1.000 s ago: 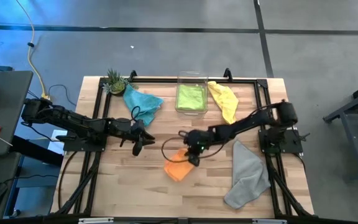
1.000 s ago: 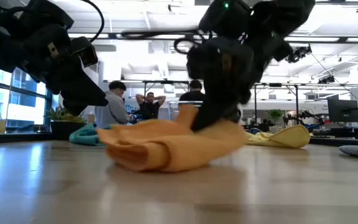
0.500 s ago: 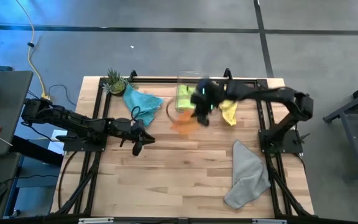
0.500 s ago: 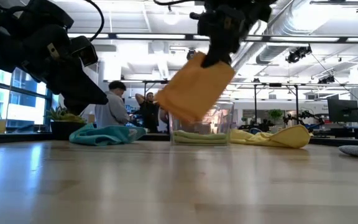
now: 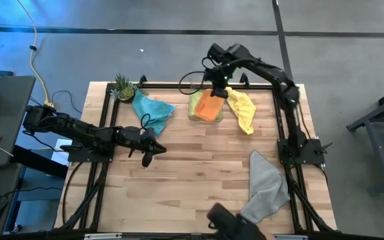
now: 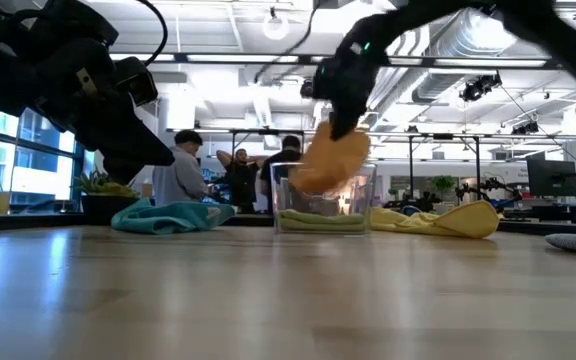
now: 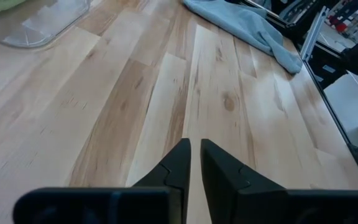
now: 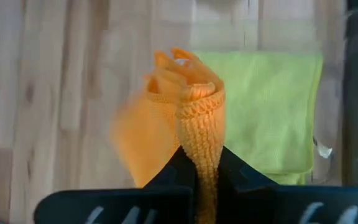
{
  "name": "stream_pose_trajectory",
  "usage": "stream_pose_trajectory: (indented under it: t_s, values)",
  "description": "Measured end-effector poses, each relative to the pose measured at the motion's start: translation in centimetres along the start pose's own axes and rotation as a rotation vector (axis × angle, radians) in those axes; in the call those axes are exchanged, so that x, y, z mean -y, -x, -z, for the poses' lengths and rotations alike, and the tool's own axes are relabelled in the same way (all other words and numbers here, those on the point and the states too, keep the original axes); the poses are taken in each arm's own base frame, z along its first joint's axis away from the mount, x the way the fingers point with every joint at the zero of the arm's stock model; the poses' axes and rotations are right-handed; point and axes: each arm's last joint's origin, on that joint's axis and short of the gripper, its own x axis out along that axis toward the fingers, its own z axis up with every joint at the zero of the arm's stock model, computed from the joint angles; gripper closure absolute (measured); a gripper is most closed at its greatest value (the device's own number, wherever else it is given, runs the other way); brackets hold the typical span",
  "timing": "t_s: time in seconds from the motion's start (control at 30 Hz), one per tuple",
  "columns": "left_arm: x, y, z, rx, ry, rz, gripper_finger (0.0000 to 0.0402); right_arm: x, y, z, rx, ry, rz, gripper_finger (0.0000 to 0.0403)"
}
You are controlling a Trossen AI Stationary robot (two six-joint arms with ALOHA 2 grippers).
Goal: Fold microfiber towels
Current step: Stack the orange microfiber cloth on top of the green microfiber cloth in the transparent bin
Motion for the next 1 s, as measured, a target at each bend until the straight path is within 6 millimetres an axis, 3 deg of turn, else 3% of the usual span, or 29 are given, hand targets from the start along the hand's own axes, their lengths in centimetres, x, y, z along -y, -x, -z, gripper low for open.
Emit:
stream_pose_trajectory:
  t_s: [0.13,0.3,0.63,0.77,1.0]
  values:
    - [0.0,0.0,0.0,0.001,-0.002,-0.002,0.0377,3.0,-1.9,-0.2,-0.002,0.029,-0.012,0.0402]
    - [0.0,0.0,0.0,0.003,-0.001,-0.007,0.0378,4.8,-3.0,-0.9,-0.025,0.107,0.034,0.0402]
    - [0.0,0.0,0.0,0.002,-0.003,-0.007,0.0380,5.9,-5.4,-0.9,-0.085,0.141,0.062,0.0402]
    - [0.0,0.0,0.0,0.005,-0.003,-0.014,0.0380,6.3,-5.8,-1.2,-0.102,0.144,0.150,0.0401]
    - [-0.1,0.0,0.0,0.005,0.002,-0.026,0.0380,6.4,-6.2,-2.1,-0.097,0.178,0.242,0.0328]
